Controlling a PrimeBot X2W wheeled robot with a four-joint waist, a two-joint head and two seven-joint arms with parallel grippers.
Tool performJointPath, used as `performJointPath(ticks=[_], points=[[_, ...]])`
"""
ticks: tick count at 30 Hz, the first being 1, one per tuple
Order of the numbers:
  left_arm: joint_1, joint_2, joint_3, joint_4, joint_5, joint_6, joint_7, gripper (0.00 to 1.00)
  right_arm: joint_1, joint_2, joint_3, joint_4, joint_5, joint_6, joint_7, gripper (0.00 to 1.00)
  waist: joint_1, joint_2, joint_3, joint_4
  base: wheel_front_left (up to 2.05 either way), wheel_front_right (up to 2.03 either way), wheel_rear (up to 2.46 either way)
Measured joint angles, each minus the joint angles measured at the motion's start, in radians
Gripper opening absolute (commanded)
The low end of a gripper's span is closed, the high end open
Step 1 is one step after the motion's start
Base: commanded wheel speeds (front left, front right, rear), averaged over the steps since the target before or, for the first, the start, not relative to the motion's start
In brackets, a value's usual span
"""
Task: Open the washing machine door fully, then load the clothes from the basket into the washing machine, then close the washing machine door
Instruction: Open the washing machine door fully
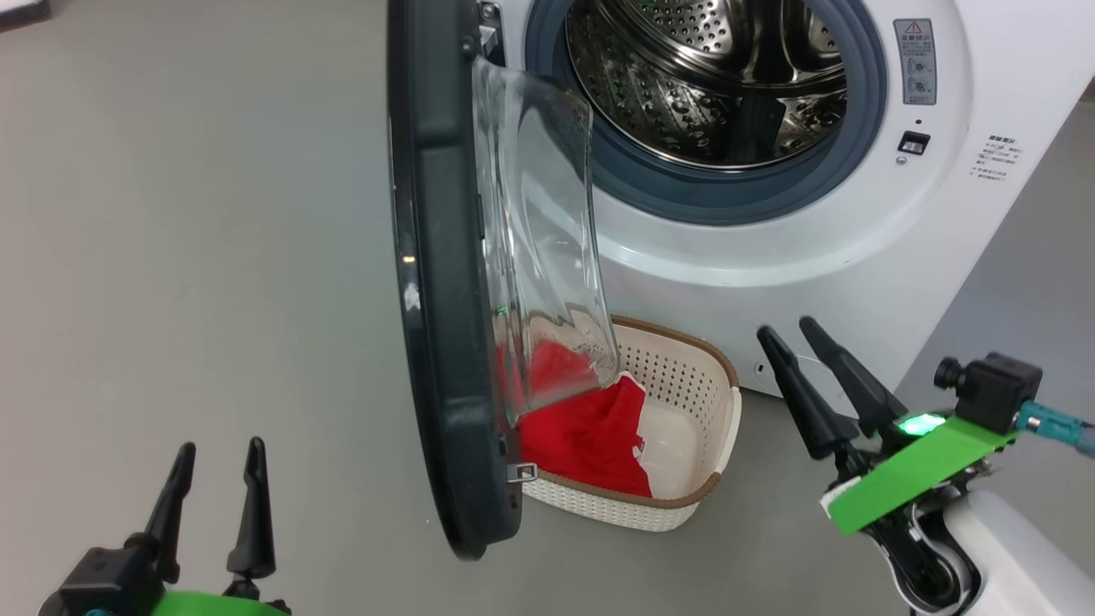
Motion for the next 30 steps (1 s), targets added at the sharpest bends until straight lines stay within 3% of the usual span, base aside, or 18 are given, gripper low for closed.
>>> performJointPath(ticks=[4,8,14,30], points=[[0.000,0.000,0.001,-0.005,0.002,0.000,0.000,1.00,0.028,0.003,-0.018,0.045,-0.093,0.000,-0.016,1.00,0.0001,0.0000,-0.001,-0.003,0.00,0.00,0.00],[0.001,0.000,0.003,-0.007,0.002,0.000,0.000,1.00,0.059,0.049,-0.113,0.041,-0.188,0.000,-0.017,1.00,0.0001,0.0000,0.003,-0.007,0.00,0.00,0.00],[0.001,0.000,0.011,-0.011,0.002,0.000,0.000,1.00,0.125,0.095,-0.174,0.035,-0.324,0.000,-0.017,1.00,0.0000,0.0000,0.002,-0.012,0.00,0.00,0.00],[0.001,-0.002,0.014,-0.009,0.003,0.000,0.000,1.00,0.131,0.110,-0.209,0.060,-0.412,0.000,-0.017,1.00,0.0001,0.0000,-0.002,-0.018,0.00,0.00,0.00]])
